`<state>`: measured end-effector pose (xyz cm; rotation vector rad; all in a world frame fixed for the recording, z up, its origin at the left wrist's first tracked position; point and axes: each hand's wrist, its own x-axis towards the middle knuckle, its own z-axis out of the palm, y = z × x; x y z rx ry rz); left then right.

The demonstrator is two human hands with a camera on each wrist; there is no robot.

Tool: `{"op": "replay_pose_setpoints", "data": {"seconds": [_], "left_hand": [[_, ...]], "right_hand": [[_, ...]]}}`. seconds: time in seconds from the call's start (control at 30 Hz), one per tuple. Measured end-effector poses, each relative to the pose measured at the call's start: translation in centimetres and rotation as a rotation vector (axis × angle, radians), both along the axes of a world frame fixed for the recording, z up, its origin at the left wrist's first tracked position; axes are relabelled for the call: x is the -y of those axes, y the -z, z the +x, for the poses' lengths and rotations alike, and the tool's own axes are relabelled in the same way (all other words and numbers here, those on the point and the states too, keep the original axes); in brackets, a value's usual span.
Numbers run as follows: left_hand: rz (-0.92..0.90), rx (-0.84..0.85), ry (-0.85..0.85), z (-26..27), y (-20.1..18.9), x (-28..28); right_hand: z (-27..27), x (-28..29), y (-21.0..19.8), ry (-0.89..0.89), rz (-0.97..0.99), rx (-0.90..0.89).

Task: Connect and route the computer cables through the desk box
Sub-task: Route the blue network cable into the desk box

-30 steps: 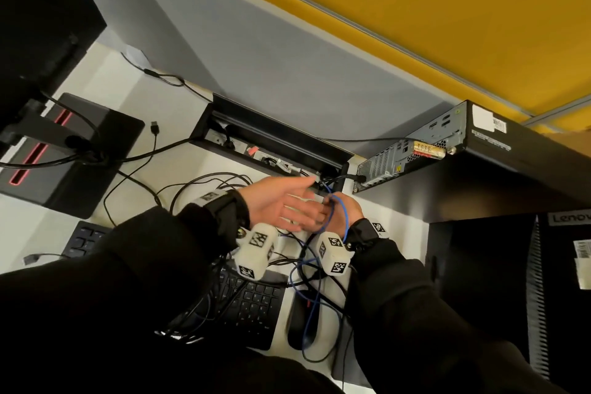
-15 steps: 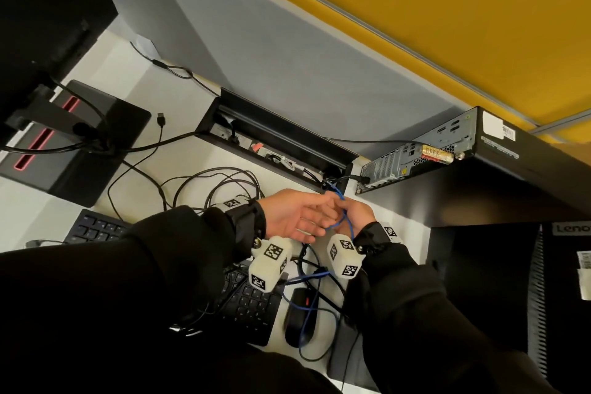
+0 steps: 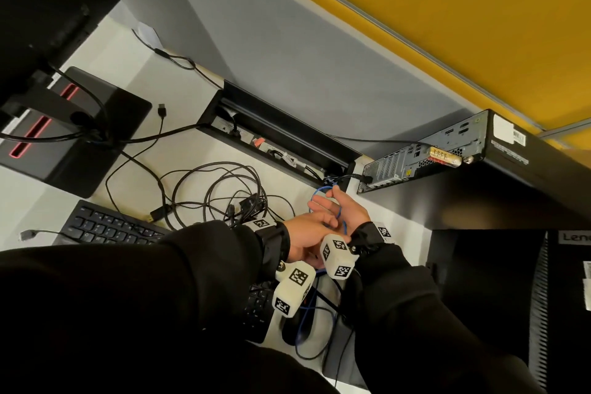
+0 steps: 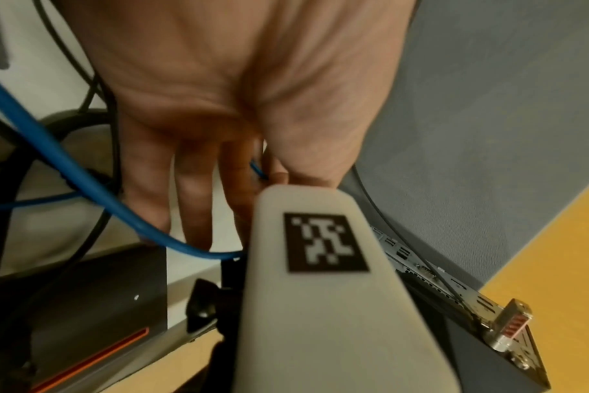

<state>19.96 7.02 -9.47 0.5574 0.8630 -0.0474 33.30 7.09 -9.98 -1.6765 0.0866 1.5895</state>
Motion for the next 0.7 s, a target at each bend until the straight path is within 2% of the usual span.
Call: {"op": "replay_pose_setpoints", "data": {"seconds": [0.13, 0.23, 0.3, 0.4, 0.47, 0.53, 0.63, 0.7], "left_hand": [[-0.003, -0.004, 0.056, 0.3, -0.3, -0.3], [0.095, -0.051, 0.097, -0.5, 0.4, -1.0], [0.218, -0.11, 0.22, -1.8, 0.8, -1.8], [0.435, -0.329, 0.544, -3.8, 1.5, -3.6], [0.502, -0.419, 0.668, -4.8, 1.9, -4.9], [0.43, -0.373, 0.6, -5.5, 1.6, -6.3], [0.122, -0.119, 0.254, -6.1, 0.3, -8.3], [0.065, -0.088, 0.165, -6.0, 0.2, -9.1]], "right_hand": [[0.4, -0.1, -0.4, 0.039, -0.002, -0.069], [0.5, -0.1, -0.9, 0.078, -0.021, -0.075], [0.9, -0.2, -1.0, 0.07, -0.03, -0.065], [2.4, -0.3, -1.0, -0.044, -0.066, -0.043], [3.1, -0.2, -1.0, -0.109, -0.08, -0.046], [3.6, -0.1, -1.0, -0.152, -0.082, -0.041], [3.9, 0.1, -1.2, -0.195, -0.057, -0.014], [4.0, 0.0, -1.3, -0.192, -0.027, 0.011]]}}
